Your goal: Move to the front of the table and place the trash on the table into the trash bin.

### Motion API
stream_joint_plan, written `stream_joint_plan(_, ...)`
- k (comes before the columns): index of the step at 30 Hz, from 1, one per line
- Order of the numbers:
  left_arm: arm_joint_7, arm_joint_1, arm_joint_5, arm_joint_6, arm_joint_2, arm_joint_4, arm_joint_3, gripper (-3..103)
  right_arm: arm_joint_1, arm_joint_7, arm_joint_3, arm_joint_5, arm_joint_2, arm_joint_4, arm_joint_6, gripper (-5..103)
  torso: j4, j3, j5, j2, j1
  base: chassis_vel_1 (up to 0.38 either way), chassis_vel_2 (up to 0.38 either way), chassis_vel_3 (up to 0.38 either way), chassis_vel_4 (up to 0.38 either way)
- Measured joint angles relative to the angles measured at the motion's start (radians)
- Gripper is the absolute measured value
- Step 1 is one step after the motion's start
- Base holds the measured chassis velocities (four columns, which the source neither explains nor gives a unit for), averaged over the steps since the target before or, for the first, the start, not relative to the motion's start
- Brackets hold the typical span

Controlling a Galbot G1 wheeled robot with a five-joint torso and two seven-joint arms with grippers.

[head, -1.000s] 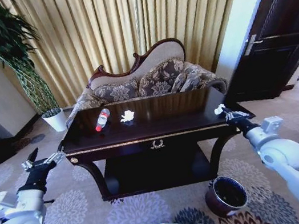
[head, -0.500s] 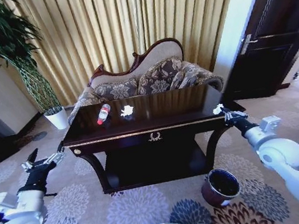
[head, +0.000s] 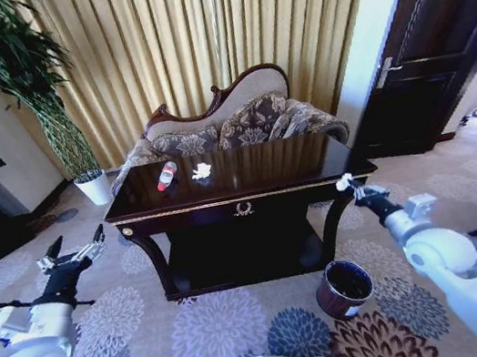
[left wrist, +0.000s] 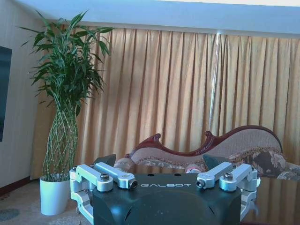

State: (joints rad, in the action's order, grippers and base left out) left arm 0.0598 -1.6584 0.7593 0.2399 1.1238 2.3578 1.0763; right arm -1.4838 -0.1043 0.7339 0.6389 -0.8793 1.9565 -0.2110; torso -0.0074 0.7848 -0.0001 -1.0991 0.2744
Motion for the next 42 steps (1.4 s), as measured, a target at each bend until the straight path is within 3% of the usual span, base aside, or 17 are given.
stream_joint_plan(5,0.001,0.0,0.0,-0.001,0.006,0.009,0.005,100,0.016,0.001,-0.081,-0.048,-0.085,-0.234,0.043,0,-0.0002,0.0,0.0002,0.0,0.0,0.0,0.0,0.0,0.0)
stream_joint_plan(7,0.001,0.0,0.0,-0.001,0.007,0.01,0.006,100,0.022,0.002,-0.088,-0.052,-0.091,-0.256,0.048,0,-0.0002,0.0,0.0002,0.0,0.0,0.0,0.0,0.0,0.0)
stream_joint_plan(10,0.001,-0.004,0.0,-0.001,0.012,0.011,0.014,100,0.107,0.001,-0.145,-0.079,-0.121,-0.486,0.116,0,0.0003,0.0,-0.0001,0.0,0.0,0.0,0.0,0.0,0.0)
stream_joint_plan(18,0.001,-0.015,-0.012,-0.001,0.023,0.02,0.017,100,0.243,0.029,-0.204,-0.127,-0.134,-0.83,0.204,0,0.0002,0.0,0.0,0.0,0.0,0.0,0.0,0.0,0.0)
stream_joint_plan(22,0.001,-0.018,-0.013,-0.001,0.024,0.025,0.023,100,0.277,0.041,-0.213,-0.139,-0.127,-0.928,0.222,0,0.0001,0.0,-0.0002,0.0,0.0,0.0,0.0,0.0,0.0)
stream_joint_plan(28,0.001,-0.014,-0.013,-0.001,0.025,0.025,0.025,100,0.27,0.046,-0.214,-0.159,-0.121,-0.927,0.226,-2,0.0,0.0,-0.0001,0.0,0.0,0.0,0.0,0.0,0.0)
stream_joint_plan(29,0.001,-0.014,-0.013,-0.002,0.026,0.025,0.023,100,0.265,0.046,-0.212,-0.162,-0.121,-0.913,0.224,3,0.0,0.0,0.0,0.0,0.0,0.0,0.0,0.0,0.0)
stream_joint_plan(31,0.001,-0.014,-0.013,-0.002,0.028,0.026,0.02,100,0.259,0.046,-0.209,-0.162,-0.121,-0.894,0.218,3,0.0,0.0,-0.0001,0.0,0.0,0.0,0.0,0.0,0.0)
stream_joint_plan(32,0.001,-0.014,-0.014,-0.002,0.032,0.029,0.014,100,0.249,0.046,-0.206,-0.162,-0.12,-0.869,0.21,14,0.0001,0.0,-0.0002,0.0,0.0,0.0,0.0,0.0,0.0)
stream_joint_plan(34,0.001,-0.013,-0.015,-0.003,0.036,0.031,0.007,100,0.238,0.046,-0.204,-0.162,-0.119,-0.845,0.204,25,0.0002,0.0,-0.0003,0.0,0.0,0.0,0.0,0.0,0.0)
stream_joint_plan(39,0.001,-0.008,-0.015,-0.003,0.035,0.032,0.005,100,0.234,0.046,-0.199,-0.164,-0.118,-0.84,0.201,36,-0.0001,0.0,-0.0002,0.0,0.0,0.0,0.0,0.0,0.0)
stream_joint_plan(40,0.001,-0.005,-0.013,-0.003,0.032,0.032,0.006,100,0.234,0.046,-0.195,-0.164,-0.117,-0.839,0.198,46,0.0,0.0,-0.0001,0.0,0.0,0.0,0.0,0.0,0.0)
stream_joint_plan(42,0.001,-0.003,-0.013,-0.003,0.031,0.029,0.007,100,0.234,0.045,-0.194,-0.164,-0.116,-0.839,0.195,51,0.0001,0.0,-0.0001,0.0,0.0,0.0,0.0,0.0,0.0)
